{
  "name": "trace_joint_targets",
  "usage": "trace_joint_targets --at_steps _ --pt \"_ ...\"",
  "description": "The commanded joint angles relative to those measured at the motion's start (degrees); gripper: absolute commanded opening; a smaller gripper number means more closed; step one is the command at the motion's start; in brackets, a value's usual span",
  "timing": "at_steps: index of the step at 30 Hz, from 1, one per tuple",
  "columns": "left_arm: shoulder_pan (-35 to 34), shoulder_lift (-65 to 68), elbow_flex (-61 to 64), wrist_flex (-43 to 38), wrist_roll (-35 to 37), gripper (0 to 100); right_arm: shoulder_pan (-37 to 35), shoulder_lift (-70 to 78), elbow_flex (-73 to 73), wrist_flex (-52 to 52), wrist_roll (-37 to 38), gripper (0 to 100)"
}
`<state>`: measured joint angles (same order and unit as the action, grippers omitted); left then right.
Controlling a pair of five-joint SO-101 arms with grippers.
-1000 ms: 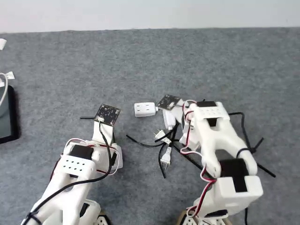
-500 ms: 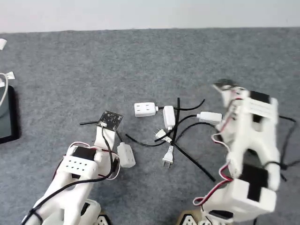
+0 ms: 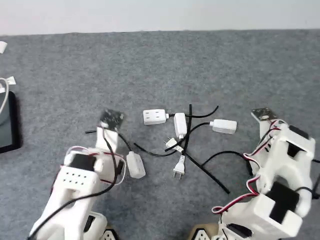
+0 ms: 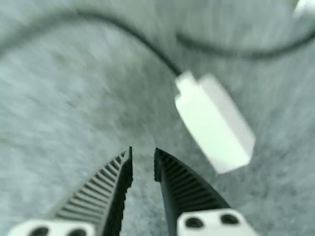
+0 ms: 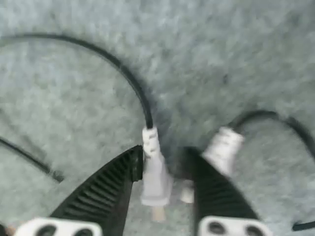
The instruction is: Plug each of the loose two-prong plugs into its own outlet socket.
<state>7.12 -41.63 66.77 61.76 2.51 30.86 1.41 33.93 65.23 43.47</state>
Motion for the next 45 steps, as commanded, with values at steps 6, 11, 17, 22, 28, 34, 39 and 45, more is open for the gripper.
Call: trace_joint_targets --at_steps 6,11,17,22,28,34,39,45 --pt "9.9 -22.9 -13.2 13.7 1.6 4 4.2 -3.0 -7.3 2.5 -2.3 4.9" --pt "15.9 -13.7 -8.2 2.7 10.5 4 7.3 -3.0 -8.4 3.6 -2.2 0.9" --pt "20.2 4.7 -4.4 -12.6 15.5 4 7.3 -3.0 -8.5 4.1 -0.8 0.9" --pt "14.2 18.3 -4.6 -17.9 15.4 3 8.7 -3.0 -8.5 4.0 -0.2 0.9" --pt "7.7 21.3 -7.0 -11.5 15.2 1 8.6 -3.0 -8.5 3.6 -0.4 0.9" --pt "7.4 21.2 -6.3 -11.0 15.1 1 8.5 -3.1 -10.5 4.1 -0.7 0.9" --pt "7.4 21.2 -6.1 -11.0 15.1 1 8.1 -8.2 -11.0 7.1 -2.1 0.9" --pt "6.9 19.9 -6.5 -11.0 13.9 1 5.6 -17.1 -10.9 13.2 -2.6 0.9"
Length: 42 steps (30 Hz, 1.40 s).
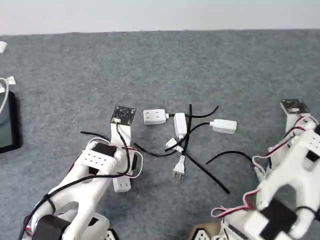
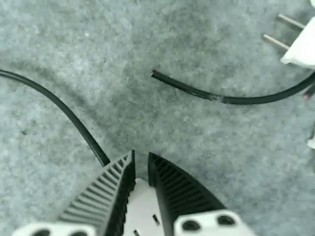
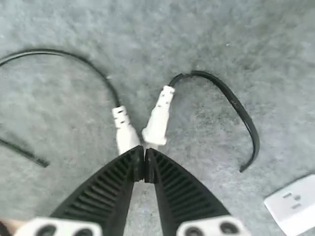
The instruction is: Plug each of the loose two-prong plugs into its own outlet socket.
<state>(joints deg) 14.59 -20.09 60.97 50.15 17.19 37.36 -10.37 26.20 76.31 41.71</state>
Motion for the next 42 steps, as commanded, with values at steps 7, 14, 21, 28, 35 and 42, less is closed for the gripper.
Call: trace_joint_targets --at_steps 7,14,21,28,35,42 --pt "-0.5 -25.5 0.0 11.5 -4.5 1 -0.9 -8.1 8.9 -5.4 -0.4 0.9" --pt "-0.4 -45.6 11.2 18.1 -11.3 2 -0.5 -8.0 14.3 -10.3 1.3 0.9" --pt "0.5 -42.5 15.3 15.3 -11.3 1 -1.5 -8.0 14.2 -10.6 1.3 0.9" --pt "2.3 -35.0 15.5 11.0 -9.2 1 -0.7 -8.0 14.2 -10.2 1.3 0.9" --pt "-2.5 -16.4 10.8 6.3 -9.2 1 -1.8 -8.6 14.1 -10.2 1.3 0.9" --pt "-6.2 -5.2 5.5 7.3 -9.5 1 -2.2 -8.5 11.1 -7.6 1.7 0.9"
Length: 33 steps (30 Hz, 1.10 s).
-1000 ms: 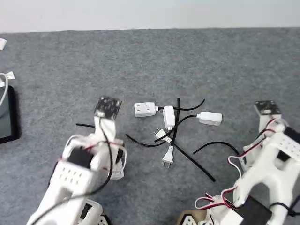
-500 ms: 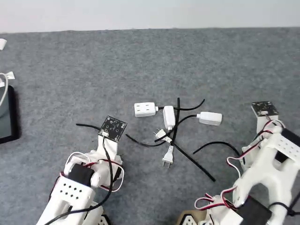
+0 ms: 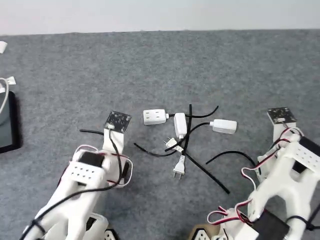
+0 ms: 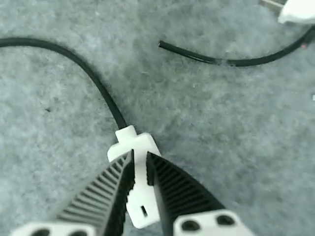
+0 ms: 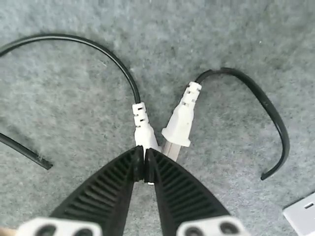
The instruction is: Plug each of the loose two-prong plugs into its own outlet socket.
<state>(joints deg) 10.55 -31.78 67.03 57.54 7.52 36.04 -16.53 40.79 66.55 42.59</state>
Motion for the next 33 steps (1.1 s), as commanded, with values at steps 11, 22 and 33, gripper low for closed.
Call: trace_joint_targets --at_steps 11,22,33 --pt "-2.4 7.1 -0.7 -0.2 0.2 1 -5.0 -1.6 -4.0 9.1 6.2 0.9" --pt "-2.5 7.1 -0.7 -0.2 0.1 1 1.9 16.8 -8.0 -3.1 7.5 0.9" --pt "-2.5 7.1 -0.7 -0.3 -2.6 1 7.7 32.8 -23.6 -2.9 7.6 0.9"
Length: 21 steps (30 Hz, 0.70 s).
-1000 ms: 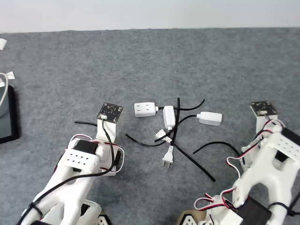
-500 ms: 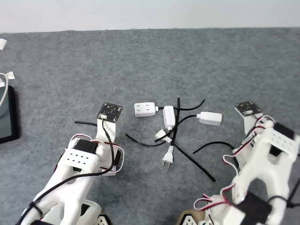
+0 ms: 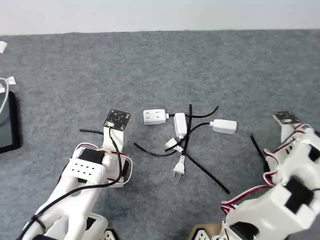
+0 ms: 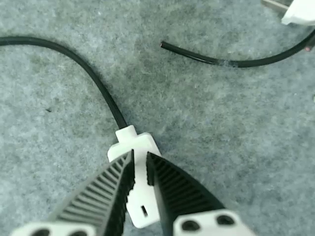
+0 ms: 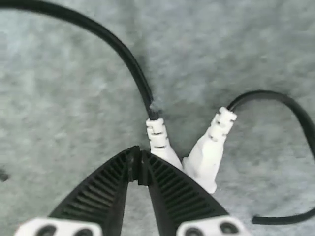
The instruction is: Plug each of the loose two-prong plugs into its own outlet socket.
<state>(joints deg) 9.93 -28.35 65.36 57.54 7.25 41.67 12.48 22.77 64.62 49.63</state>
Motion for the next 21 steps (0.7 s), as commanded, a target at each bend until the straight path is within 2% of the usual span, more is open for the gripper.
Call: trace_joint_targets --at_steps 1,8,21 --pt "-1.8 3.7 1.0 -0.3 -2.6 1 2.1 4.8 -6.4 -0.3 0.6 0.9" --pt "-1.8 3.7 1.0 -0.4 -2.9 1 -0.3 4.3 -14.2 10.1 0.4 0.9" --pt "-1.8 3.7 1.4 -0.6 -3.0 1 -0.1 8.7 -21.7 10.8 0.8 0.9"
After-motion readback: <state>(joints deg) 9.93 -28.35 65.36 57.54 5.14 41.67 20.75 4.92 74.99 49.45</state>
